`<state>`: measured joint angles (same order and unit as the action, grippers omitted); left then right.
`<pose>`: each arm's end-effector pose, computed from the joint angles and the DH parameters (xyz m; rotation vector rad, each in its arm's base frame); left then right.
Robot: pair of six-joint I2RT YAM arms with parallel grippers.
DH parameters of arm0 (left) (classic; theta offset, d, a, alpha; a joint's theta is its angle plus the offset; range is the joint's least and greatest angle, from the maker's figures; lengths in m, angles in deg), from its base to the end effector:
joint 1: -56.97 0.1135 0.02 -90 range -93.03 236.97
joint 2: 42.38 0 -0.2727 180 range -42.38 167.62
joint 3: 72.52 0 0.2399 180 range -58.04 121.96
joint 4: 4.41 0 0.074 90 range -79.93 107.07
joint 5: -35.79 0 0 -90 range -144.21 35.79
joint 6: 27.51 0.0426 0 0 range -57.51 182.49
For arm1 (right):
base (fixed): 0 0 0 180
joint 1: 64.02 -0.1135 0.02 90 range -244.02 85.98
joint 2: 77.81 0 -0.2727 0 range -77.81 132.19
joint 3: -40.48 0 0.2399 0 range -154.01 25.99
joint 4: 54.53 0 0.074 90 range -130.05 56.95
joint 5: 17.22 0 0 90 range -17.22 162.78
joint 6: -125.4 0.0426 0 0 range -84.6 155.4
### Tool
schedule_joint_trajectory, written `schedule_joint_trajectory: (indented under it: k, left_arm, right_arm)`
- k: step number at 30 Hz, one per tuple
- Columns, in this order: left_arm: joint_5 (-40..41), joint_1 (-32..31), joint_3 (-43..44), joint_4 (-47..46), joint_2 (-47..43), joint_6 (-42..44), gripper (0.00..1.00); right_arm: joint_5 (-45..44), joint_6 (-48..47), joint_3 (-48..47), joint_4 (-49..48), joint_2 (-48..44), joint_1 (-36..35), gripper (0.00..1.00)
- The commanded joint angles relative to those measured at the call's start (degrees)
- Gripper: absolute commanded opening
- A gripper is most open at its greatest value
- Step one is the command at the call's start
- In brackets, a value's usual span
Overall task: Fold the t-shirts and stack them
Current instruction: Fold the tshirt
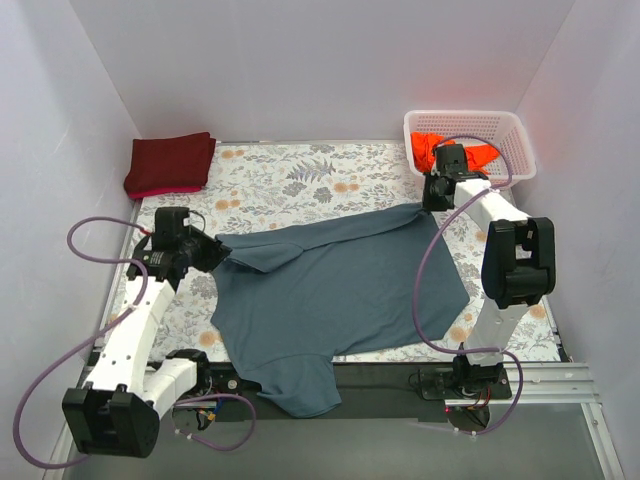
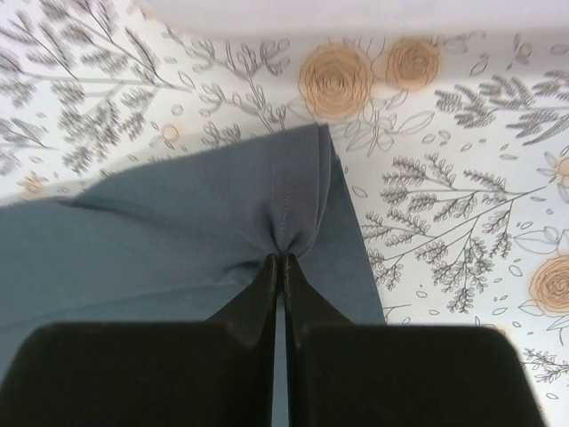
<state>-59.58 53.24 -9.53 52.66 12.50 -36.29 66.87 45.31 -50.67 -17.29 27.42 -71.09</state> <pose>0.1764 -0.0155 0.2826 -1.9134 1.8145 -0.8470 0.3946 0.0445 0.2274 0.1055 2.4576 0.0019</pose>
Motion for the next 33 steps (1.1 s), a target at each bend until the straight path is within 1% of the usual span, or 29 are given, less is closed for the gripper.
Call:
schedule_joint_trajectory:
  k: [1,3,4,5,10,11,13,15,18,25,27,29,33]
  left_arm:
    - [1.8,-1.3,4.4,3.8,3.0,0.1,0.0]
    - [4.0,-2.2,8.6,5.7,5.7,1.0,0.0]
    - [7.6,-2.7,9.9,6.2,6.4,1.3,0.0]
    - [8.7,-2.8,12.5,6.7,7.2,1.6,0.0]
    - [11.5,-2.9,17.3,6.9,11.8,1.7,0.0]
    - [13.1,-2.9,18.0,6.9,13.3,1.7,0.0]
    - [15.3,-2.8,21.1,7.1,14.8,2.2,0.0]
    - [18.1,-2.8,25.8,6.9,18.0,3.5,0.0]
    - [20.3,-2.7,30.4,5.5,22.5,4.7,0.0]
    - [19.6,-0.1,41.6,-0.5,32.2,7.9,0.0]
    - [19.4,0.0,43.2,-3.0,35.0,9.0,0.0]
    - [20.0,0.3,46.3,-3.8,37.7,10.2,0.0]
    - [20.0,0.7,49.7,-3.4,40.3,11.8,0.0]
  right_arm:
    - [-0.8,2.0,-5.4,0.8,-2.6,0.5,0.01]
    - [-1.0,1.6,-6.7,0.9,-2.3,0.5,0.01]
    - [-0.9,1.4,-7.1,0.9,-1.8,0.4,0.01]
    - [-0.8,1.3,-8.1,0.8,-1.4,0.5,0.01]
    - [0.3,0.2,-11.3,0.9,1.4,0.5,0.01]
    - [0.5,0.2,-11.7,0.8,1.6,0.5,0.01]
    - [0.3,0.2,-13.4,0.6,2.7,0.4,0.01]
    - [0.5,0.2,-16.2,0.7,3.8,0.5,0.01]
    - [0.8,0.1,-18.5,0.7,5.8,0.4,0.01]
    - [1.7,-0.9,-23.3,0.6,10.5,0.4,0.01]
    - [1.8,-1.3,-23.7,0.6,11.0,0.5,0.01]
    - [2.0,-1.8,-23.9,0.5,11.6,0.4,0.01]
    - [2.3,-3.0,-23.9,0.6,12.0,0.5,0.01]
